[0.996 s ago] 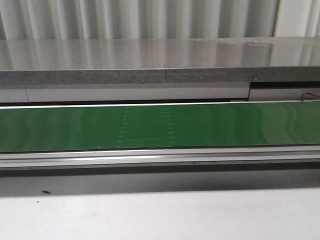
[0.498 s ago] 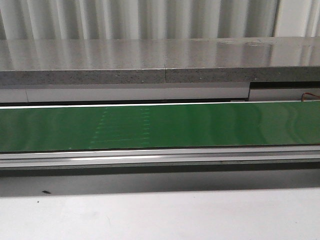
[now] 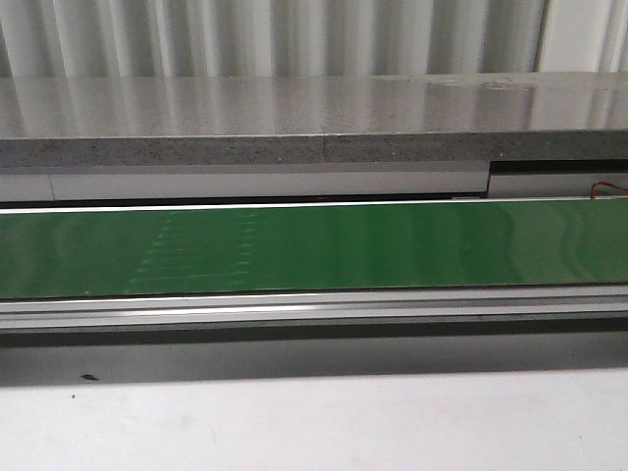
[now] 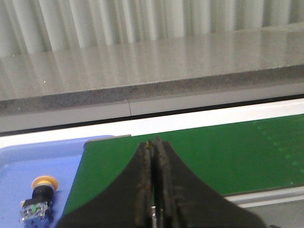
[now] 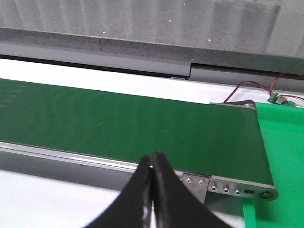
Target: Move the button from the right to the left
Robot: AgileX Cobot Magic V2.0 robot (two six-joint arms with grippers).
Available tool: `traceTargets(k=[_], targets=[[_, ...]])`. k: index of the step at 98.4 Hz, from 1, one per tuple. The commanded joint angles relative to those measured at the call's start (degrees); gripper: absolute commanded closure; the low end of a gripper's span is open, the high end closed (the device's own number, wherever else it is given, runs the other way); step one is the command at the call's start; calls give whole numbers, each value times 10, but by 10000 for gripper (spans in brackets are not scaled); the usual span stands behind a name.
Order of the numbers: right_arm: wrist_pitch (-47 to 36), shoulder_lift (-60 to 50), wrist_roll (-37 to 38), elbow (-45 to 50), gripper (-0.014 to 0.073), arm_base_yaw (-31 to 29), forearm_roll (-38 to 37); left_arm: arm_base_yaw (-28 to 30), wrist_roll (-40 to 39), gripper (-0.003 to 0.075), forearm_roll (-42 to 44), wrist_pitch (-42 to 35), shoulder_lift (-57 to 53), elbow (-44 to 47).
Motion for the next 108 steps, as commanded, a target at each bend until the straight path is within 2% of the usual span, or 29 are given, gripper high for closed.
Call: traceTargets(k=[1, 12, 23, 108], targets=[[-45, 6, -4, -14, 654, 1, -5, 10, -12, 741, 2, -60, -10, 12], [-43, 6, -4, -14, 654, 1, -5, 20, -12, 741, -11, -94, -19, 50], [-42, 6, -4, -14, 654, 1, -5, 21, -12, 741, -24, -67, -19, 48], [-41, 6, -4, -14, 654, 1, -5, 21, -12, 741, -24, -67, -19, 48]])
